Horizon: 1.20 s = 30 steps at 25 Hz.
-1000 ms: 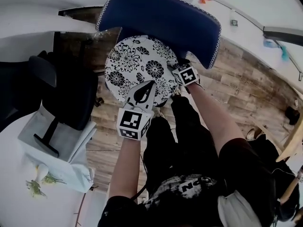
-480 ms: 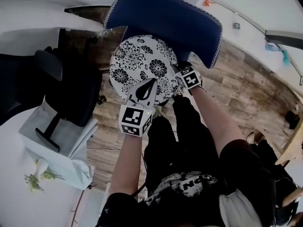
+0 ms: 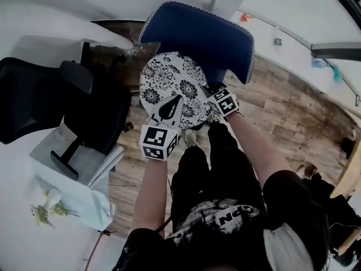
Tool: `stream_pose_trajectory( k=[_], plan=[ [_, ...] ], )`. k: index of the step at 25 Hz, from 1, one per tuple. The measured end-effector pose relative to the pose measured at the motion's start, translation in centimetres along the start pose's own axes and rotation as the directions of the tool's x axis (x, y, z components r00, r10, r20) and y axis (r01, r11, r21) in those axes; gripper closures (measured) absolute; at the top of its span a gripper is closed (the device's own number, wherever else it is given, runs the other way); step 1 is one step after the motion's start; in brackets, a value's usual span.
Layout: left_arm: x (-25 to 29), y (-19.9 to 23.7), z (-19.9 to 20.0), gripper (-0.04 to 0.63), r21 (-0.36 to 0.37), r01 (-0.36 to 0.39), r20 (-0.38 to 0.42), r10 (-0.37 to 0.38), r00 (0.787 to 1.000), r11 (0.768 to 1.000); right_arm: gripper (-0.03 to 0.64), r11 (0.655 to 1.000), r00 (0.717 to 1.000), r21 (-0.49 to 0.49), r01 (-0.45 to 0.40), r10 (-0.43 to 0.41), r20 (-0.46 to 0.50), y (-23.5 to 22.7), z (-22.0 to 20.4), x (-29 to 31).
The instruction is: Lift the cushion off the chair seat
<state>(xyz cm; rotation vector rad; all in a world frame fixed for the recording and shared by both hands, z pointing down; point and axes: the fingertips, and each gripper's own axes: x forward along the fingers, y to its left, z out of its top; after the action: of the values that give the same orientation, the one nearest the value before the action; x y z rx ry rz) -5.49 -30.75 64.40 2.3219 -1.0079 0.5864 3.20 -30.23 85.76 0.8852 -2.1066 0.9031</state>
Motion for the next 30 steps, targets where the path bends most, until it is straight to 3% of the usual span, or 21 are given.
stream_pose_trajectory(
  k=[15, 22, 30],
  plan=[
    [-9.3, 1.3, 3.3, 0.581, 0.027, -0.063, 0.110, 0.060, 0.992, 0.998, 0.583, 0.985, 0.974, -0.175, -0.009, 0.048, 0.220, 10.7, 11.7, -8.4],
    [-13.4, 2.3, 4.4, 0.581, 0.057, -0.103, 0.157, 0.093, 0.983, 0.993, 0.583, 0.971, 0.942, -0.239, 0.029, 0.053, 0.331, 14.7, 16.5, -13.3],
    [-17.7, 3.4, 6.6, 0.581, 0.067, -0.157, 0.246, 0.136, 0.960, 0.985, 0.584, 0.959, 0.882, -0.277, 0.066, 0.074, 0.465, 18.8, 21.4, -19.4]
  ],
)
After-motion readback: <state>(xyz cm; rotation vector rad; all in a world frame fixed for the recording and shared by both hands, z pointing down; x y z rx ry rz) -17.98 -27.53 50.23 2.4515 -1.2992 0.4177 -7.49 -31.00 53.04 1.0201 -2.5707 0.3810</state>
